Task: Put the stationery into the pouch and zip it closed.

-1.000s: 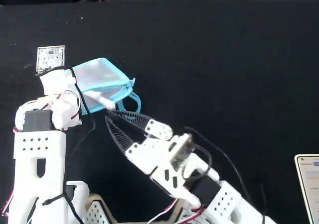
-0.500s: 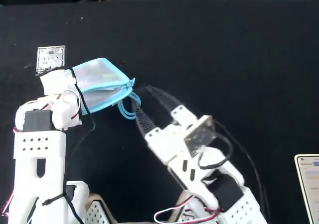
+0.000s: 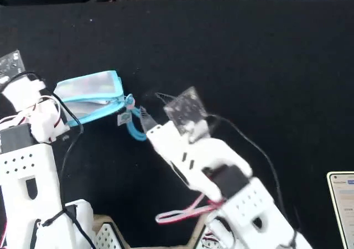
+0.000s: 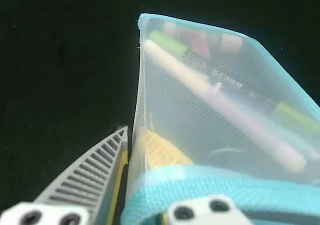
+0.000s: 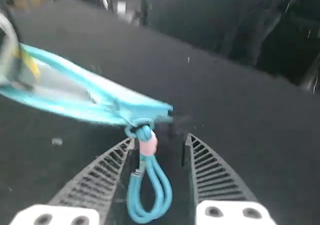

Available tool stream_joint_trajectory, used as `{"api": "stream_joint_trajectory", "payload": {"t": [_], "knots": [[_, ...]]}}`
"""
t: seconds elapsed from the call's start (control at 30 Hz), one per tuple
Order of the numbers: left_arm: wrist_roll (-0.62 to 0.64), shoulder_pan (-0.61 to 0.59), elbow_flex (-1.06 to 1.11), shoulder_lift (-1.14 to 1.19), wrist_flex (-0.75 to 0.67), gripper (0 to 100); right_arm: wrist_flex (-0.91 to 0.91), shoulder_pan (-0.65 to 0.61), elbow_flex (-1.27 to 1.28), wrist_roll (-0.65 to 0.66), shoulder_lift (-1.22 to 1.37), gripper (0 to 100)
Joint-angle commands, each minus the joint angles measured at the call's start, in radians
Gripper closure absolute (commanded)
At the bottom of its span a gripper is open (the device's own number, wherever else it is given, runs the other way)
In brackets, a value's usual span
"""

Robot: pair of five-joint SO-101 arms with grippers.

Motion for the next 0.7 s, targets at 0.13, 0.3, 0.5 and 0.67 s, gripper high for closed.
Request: {"api": "stream_joint_trajectory", "payload": {"t": [0.13,0.3,0.5,0.67], "knots": [[0.074,-0.084,-0.002,0.005,0.003,97,-0.364,-0.049,0.087,0.084,0.202,85.3],[0.066,-0.134,-0.012,0.005,-0.023,97,-0.387,-0.098,0.064,0.169,0.315,78.6],[0.064,-0.15,-0.008,0.005,-0.038,97,-0.393,-0.103,-0.008,0.17,0.486,67.6],[0.064,-0.145,-0.005,0.005,-0.038,97,-0.396,-0.16,-0.05,0.17,0.552,67.7]]}}
